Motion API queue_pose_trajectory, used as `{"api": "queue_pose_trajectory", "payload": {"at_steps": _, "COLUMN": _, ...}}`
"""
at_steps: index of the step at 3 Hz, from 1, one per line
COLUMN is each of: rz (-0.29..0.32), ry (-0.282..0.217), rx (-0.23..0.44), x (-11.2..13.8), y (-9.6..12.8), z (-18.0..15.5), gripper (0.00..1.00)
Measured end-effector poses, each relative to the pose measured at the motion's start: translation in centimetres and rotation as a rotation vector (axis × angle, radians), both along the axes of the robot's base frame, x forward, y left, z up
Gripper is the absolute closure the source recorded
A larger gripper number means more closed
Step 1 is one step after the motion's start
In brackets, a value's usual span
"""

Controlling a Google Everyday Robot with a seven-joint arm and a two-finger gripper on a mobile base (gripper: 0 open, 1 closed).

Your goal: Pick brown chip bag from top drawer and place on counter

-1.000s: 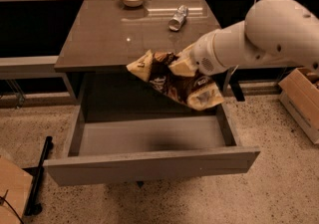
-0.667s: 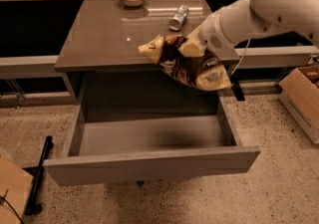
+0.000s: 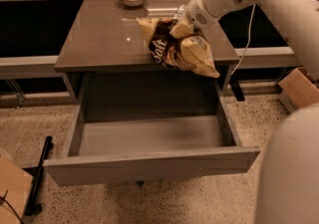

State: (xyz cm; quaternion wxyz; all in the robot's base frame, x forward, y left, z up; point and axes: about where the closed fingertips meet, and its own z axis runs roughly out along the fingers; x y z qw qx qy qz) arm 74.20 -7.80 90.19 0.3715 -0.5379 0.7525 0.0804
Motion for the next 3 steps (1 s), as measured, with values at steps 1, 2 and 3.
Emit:
{"api": "queue_pose_trajectory", "payload": {"at_steps": 1, "rz": 0.016, "ry": -0.060, "rx": 0.013, "x": 4.3, "y": 1.8, "z": 2.1, "gripper": 1.00}}
{"api": "queue_pose_trajectory", "payload": {"at_steps": 2, "rz": 0.028, "ry": -0.166, "rx": 0.057, "x": 7.8, "y": 4.0, "z": 5.8, "gripper": 1.00}}
{"api": "queue_pose_trajectory", "payload": {"at_steps": 3, "rz": 0.028, "ry": -0.267, "rx": 0.097, "x": 9.8, "y": 5.1, "z": 9.9, "gripper": 1.00}}
